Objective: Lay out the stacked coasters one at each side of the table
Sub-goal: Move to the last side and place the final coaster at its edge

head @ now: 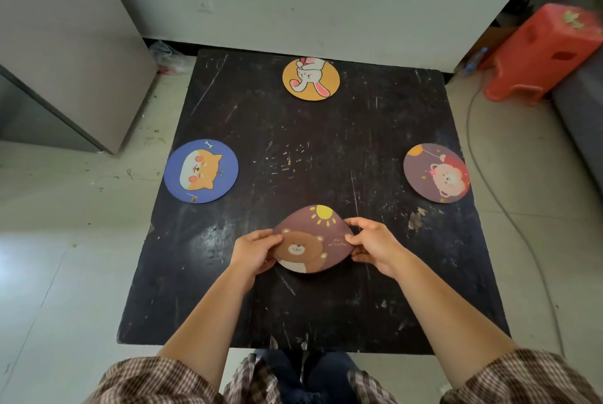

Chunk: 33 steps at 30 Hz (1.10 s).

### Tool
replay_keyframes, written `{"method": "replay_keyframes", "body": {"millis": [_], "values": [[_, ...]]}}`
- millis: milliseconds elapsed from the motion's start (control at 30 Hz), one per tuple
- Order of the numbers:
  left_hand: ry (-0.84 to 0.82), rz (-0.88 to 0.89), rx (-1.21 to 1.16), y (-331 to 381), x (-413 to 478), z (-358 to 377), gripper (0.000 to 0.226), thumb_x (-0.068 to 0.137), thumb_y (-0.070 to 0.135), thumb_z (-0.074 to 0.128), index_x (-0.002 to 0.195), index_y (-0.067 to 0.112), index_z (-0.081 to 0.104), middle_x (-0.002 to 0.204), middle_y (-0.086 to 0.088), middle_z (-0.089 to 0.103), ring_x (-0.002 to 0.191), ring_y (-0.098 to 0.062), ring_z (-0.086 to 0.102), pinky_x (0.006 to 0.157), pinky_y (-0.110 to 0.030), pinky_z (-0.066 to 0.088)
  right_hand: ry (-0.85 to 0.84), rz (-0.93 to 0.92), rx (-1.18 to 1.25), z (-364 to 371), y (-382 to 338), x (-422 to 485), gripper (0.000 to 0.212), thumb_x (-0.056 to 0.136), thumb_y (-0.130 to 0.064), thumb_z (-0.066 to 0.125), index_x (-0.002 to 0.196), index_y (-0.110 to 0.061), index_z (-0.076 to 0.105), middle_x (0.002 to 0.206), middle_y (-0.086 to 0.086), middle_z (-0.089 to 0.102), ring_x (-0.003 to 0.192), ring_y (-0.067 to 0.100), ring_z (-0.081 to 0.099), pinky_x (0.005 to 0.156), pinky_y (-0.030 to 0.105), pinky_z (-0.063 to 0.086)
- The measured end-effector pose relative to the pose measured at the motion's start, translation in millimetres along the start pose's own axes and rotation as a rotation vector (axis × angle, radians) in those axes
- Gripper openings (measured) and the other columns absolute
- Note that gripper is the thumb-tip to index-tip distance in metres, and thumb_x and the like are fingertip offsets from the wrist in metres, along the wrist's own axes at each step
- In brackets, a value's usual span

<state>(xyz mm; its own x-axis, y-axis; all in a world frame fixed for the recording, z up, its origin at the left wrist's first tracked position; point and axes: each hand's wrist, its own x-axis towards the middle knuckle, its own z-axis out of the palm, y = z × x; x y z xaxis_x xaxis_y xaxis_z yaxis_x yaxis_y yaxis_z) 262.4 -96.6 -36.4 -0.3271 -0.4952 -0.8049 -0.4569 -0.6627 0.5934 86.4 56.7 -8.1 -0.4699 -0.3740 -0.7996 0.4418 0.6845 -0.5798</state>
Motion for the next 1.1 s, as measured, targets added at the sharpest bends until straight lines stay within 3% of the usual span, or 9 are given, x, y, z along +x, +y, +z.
{"method": "replay_keyframes", "body": {"millis": [167,467,733,833,967,1100], "values": [[-0.031,0.033,0.166,-31,-14,-7,0.012,0.075,0.013,0.076,0.081,0.014,0.065,0.06,-0.001,0.066,0.047,-0.008,0.057,0.051,-0.023,0.047,0.015,-0.014,-0.14,-5,25,-11,0.031,0.09,-0.008,0.056,0.114,-0.027,0.062,0.091,0.006,0.069,0.072,0.016,0.06,0.057,0.026,0.047],[0.051,0.136,0.235,-91,-51,5,0.014,0.076,0.009,0.075,0.076,0.013,0.062,0.057,-0.003,0.062,0.046,-0.011,0.054,0.042,-0.018,0.043,0.155,-0.061,-0.11,-13,81,-34,0.024,0.085,-0.013,0.068,0.108,-0.012,0.064,0.097,0.007,0.067,0.081,0.017,0.062,0.059,0.024,0.047],[0.22,0.239,0.308,-114,-67,14,0.01,0.078,0.011,0.073,0.084,0.01,0.064,0.068,-0.005,0.065,0.051,-0.013,0.056,0.055,-0.023,0.045,0.146,-0.082,-0.14,-8,102,-43,0.032,0.083,-0.004,0.067,0.114,-0.009,0.062,0.104,0.009,0.067,0.09,0.02,0.062,0.064,0.026,0.05],[0.234,0.246,0.371,-118,-69,14,0.012,0.078,0.012,0.073,0.086,0.01,0.064,0.069,-0.005,0.066,0.054,-0.013,0.058,0.058,-0.025,0.046,0.171,-0.067,-0.145,-8,107,-43,0.03,0.082,-0.003,0.067,0.111,-0.009,0.064,0.102,0.008,0.068,0.089,0.02,0.063,0.073,0.031,0.054],[0.249,0.281,0.447,-117,-71,16,0.016,0.078,0.016,0.074,0.09,0.012,0.064,0.078,-0.006,0.069,0.067,-0.019,0.065,0.069,-0.033,0.054,0.205,-0.077,-0.156,-9,108,-43,0.027,0.081,-0.002,0.068,0.107,-0.009,0.066,0.102,0.009,0.068,0.093,0.023,0.063,0.087,0.04,0.054],[0.301,0.282,0.524,-118,-71,17,0.016,0.078,0.019,0.074,0.09,0.014,0.065,0.083,-0.004,0.07,0.078,-0.023,0.066,0.075,-0.038,0.055,0.231,-0.095,-0.176,-6,112,-46,0.021,0.082,-0.003,0.067,0.102,-0.011,0.066,0.102,0.01,0.068,0.095,0.023,0.062,0.089,0.042,0.053]]}}
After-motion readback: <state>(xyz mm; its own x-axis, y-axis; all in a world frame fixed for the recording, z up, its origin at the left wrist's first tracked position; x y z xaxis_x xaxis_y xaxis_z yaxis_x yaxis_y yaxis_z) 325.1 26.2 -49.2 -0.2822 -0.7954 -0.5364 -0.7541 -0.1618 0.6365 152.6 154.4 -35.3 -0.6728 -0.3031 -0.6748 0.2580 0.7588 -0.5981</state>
